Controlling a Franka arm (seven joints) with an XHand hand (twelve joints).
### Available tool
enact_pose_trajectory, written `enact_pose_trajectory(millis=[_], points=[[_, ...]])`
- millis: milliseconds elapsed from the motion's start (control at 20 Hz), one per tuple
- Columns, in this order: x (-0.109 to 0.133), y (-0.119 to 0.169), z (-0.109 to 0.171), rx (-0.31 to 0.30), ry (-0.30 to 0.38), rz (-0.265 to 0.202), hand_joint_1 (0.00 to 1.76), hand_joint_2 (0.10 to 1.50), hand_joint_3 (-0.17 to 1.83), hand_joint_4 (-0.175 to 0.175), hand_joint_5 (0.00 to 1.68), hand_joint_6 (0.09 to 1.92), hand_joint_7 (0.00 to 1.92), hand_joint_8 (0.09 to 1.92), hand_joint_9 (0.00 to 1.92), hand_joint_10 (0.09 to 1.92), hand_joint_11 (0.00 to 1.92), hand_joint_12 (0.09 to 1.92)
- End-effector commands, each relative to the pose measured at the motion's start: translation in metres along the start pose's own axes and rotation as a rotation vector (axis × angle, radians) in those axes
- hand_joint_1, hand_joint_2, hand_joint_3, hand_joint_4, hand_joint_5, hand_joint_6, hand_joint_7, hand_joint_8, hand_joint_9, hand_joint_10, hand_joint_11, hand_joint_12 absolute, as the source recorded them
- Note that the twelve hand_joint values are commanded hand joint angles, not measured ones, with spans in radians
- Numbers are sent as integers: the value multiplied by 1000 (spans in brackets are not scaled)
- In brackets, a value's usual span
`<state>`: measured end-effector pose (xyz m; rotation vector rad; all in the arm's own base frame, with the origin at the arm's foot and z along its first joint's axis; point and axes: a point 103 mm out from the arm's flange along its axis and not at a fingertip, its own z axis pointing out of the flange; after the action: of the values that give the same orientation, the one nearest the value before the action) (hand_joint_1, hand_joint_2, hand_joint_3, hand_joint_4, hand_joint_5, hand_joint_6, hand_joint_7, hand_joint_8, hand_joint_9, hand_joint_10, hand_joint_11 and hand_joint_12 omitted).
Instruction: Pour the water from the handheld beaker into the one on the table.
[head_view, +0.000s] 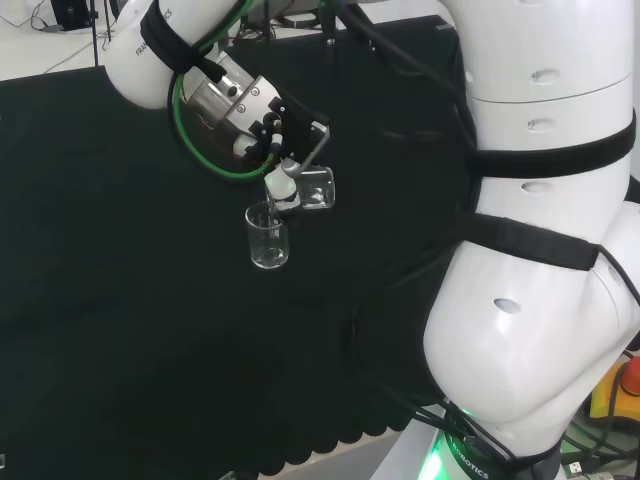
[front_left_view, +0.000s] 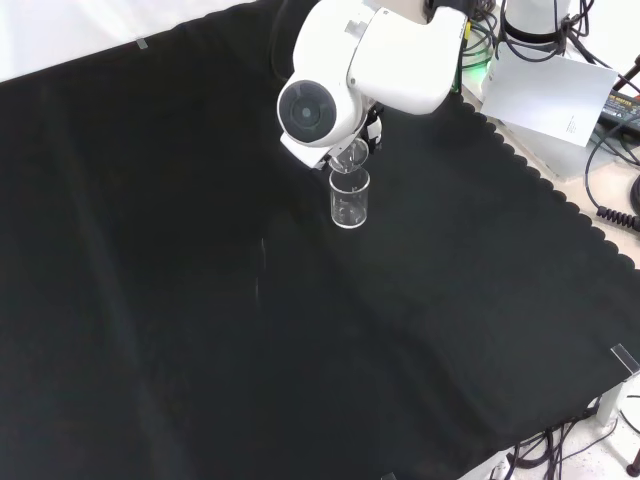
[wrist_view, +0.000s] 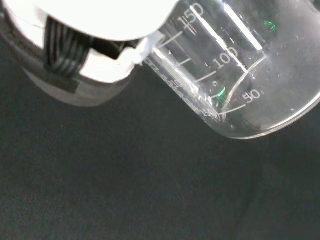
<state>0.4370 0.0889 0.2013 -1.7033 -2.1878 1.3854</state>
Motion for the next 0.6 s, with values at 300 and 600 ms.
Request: enact_pose_trajectory(millis=[300,600], points=[[5,0,-7,40,-43,28,1325,671,522,-175,1455,232,1529,163,1791,87,1477,513],[7,-1,-9,48,-61,51,1325,674,519,-175,1454,234,1526,167,1791,87,1479,511]])
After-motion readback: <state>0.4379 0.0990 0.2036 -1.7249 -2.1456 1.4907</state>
